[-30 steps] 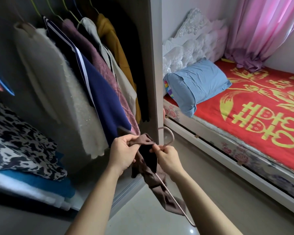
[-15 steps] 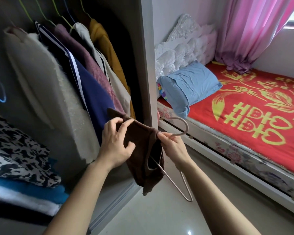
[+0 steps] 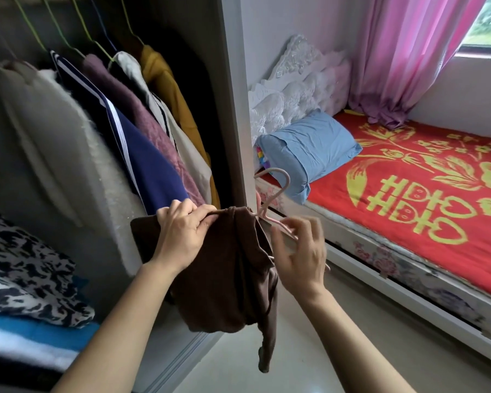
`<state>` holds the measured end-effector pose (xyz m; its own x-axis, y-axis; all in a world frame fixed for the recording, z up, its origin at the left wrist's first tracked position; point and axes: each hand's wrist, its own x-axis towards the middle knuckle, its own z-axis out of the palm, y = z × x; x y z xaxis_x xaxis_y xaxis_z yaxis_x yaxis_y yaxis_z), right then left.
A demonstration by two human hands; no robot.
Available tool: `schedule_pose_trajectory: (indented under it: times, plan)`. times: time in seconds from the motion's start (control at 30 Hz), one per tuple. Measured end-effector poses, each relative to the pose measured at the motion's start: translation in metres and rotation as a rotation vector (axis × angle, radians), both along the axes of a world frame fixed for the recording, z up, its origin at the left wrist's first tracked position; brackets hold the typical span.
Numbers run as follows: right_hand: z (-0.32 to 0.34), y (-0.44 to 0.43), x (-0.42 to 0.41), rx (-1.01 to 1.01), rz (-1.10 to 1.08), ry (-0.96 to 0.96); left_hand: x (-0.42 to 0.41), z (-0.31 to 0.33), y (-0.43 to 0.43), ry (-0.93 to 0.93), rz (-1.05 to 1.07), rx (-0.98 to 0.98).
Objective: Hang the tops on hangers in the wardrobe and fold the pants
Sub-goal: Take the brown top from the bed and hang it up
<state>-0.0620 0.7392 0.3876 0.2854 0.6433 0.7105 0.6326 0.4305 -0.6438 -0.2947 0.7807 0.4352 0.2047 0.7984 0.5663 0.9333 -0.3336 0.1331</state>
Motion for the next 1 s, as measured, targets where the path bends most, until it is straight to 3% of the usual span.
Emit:
schedule_pose_trajectory:
  times: [0.13,0.4,0.5,0.57,0.73,1.0]
  plan:
    - [-0.022,-0.012,-0.011,-0.333,0.250,-0.118,-0.003,0.006,0.003,-0.066,0.011,0.029]
    - [-0.030,-0.011,-0.025,-0.407,0.508,-0.427,-0.004,0.016,0.002,-0.158,0.016,0.044]
    - [-0.032,-0.016,-0.021,-0.331,0.567,-0.416,-0.005,0.015,0.000,-0.202,0.103,0.062]
    - [-0.035,-0.016,-0.016,-0.399,0.607,-0.383,-0.006,0.015,0.000,-0.219,0.190,0.070]
    - [-0.055,-0.003,0.023,-0.507,0.321,-0.499,-0.025,0.019,0.006,-0.285,0.294,0.067]
    - [-0.049,0.023,0.085,-0.352,0.019,-0.470,-0.050,0.018,0.015,-0.366,0.317,0.027]
